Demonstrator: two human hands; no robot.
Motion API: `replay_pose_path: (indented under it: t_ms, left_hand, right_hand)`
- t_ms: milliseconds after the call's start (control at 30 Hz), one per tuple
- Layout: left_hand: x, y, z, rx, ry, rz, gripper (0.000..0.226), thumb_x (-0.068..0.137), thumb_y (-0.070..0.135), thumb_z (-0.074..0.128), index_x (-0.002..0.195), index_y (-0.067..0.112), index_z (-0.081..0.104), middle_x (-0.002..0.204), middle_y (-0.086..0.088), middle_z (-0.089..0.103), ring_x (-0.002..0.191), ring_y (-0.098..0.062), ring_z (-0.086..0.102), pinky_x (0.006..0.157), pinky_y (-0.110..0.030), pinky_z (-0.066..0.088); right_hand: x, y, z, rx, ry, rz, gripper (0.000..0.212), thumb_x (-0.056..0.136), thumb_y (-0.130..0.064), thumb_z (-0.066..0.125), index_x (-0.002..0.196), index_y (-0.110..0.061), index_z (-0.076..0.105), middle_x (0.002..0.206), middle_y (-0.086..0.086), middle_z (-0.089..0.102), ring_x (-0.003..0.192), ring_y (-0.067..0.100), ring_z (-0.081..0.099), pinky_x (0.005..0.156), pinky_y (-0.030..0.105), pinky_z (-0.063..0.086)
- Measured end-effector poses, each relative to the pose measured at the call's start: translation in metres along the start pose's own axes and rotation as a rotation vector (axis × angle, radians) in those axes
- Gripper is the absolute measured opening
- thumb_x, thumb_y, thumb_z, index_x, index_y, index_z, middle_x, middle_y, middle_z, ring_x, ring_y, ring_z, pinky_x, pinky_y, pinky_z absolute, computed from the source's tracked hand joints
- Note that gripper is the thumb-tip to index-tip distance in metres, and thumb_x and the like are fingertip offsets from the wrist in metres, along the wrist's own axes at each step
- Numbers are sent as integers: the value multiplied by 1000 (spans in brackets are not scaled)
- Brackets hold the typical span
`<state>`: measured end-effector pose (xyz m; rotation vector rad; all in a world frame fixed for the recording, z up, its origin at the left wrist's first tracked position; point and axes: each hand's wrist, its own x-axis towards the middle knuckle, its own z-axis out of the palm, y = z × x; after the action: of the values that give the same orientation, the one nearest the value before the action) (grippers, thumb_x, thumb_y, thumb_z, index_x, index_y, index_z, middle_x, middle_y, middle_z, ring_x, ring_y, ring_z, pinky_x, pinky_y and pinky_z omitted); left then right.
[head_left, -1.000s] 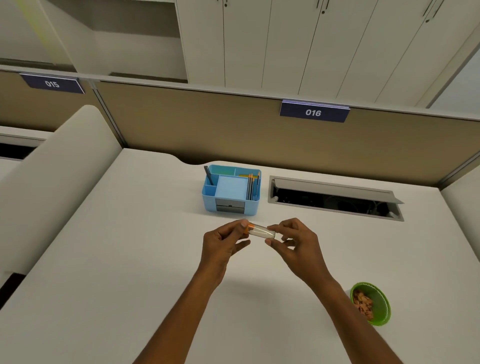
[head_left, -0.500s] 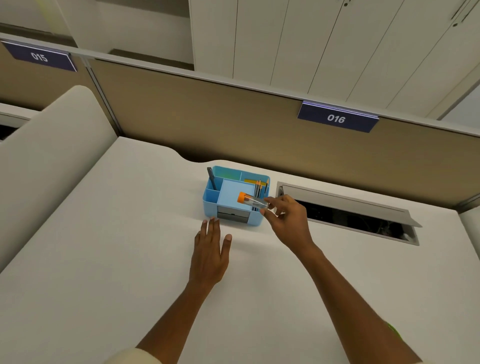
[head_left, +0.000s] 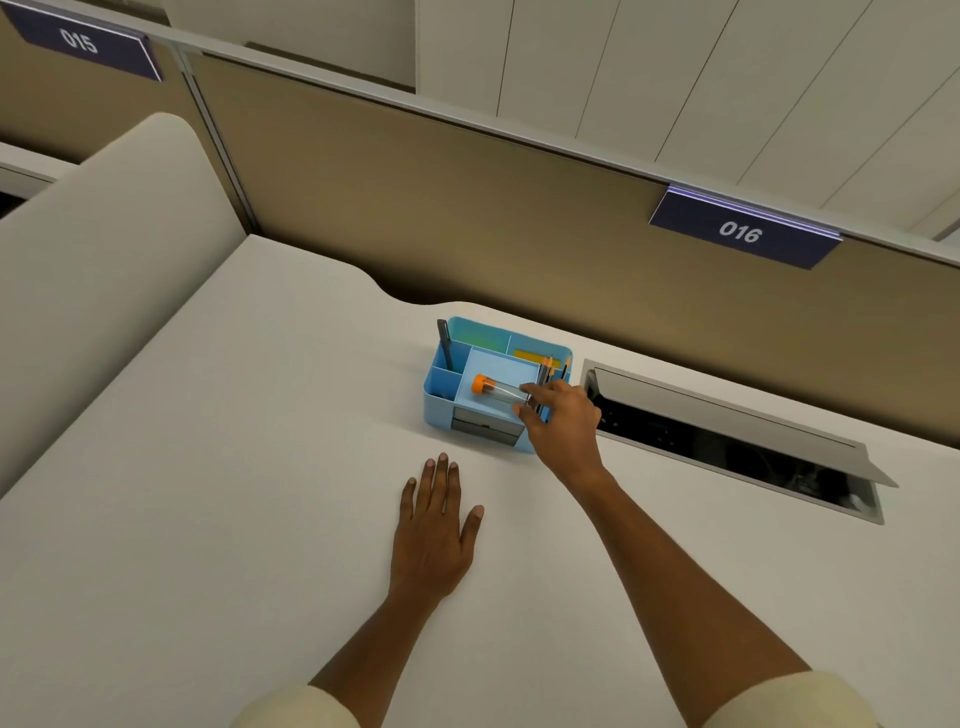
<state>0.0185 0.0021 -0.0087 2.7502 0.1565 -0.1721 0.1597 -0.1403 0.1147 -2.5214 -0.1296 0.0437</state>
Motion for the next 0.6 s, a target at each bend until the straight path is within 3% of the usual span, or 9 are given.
replay_pose_path:
  t_ms: [300, 600]
  left_hand:
    - [1, -2, 2, 2, -19, -5, 75, 105, 54, 19, 165, 10, 10, 176, -11, 9, 162, -26, 7, 131, -44, 4]
    - [-1, -1, 0, -14, 9, 3, 78, 102, 56, 14, 164, 8, 16, 174, -13, 16, 161, -28, 14, 129, -44, 8]
  right_hand:
    - [10, -2, 4, -92, -72, 25, 39, 93, -28, 73, 130, -18, 68, 131, 9, 64, 128, 29, 52, 97, 45, 36]
    - [9, -7, -7, -7, -86, 59, 41, 88, -27, 78, 126, -16, 70, 124, 8, 70, 120, 27, 59, 93, 38, 37]
